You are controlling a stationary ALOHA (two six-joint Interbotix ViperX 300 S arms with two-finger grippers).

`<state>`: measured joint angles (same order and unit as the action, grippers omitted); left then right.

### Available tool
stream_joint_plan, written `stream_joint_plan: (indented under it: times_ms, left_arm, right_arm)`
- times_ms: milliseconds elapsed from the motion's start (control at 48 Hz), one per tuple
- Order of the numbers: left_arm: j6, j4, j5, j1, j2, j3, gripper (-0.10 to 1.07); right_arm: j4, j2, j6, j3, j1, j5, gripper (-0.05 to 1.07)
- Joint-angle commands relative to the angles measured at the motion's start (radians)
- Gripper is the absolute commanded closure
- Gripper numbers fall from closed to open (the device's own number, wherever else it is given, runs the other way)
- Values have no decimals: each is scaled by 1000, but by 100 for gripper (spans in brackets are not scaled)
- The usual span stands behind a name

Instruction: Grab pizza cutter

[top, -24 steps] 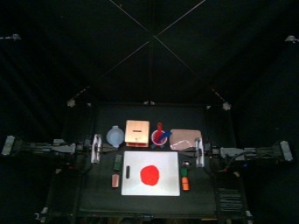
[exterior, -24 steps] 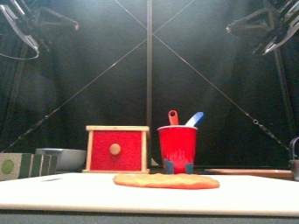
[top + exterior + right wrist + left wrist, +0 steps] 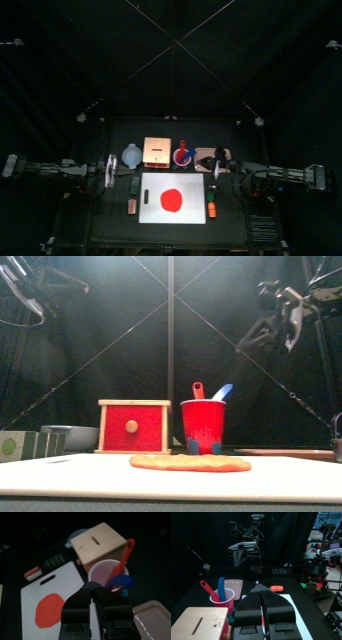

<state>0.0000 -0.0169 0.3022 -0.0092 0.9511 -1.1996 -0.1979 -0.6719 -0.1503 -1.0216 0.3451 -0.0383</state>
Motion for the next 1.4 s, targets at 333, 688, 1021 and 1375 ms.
stream_joint_plan:
  times_ms: [333,688,1021,1375]
  left_arm:
    - [0,0,9,-2,-6,-6,93]
    - [0,0,9,0,-6,-20,93]
    - [-2,2,9,2,-6,-29,93]
    - [-3,2,9,2,-6,-31,93]
  right_arm:
    - [-20,156,-28,133,173,-149,13]
    - [-21,285,-28,167,166,-123,-1]
    - [-21,374,-32,224,123,-130,0]
    - [-28,376,-37,233,100,-160,0]
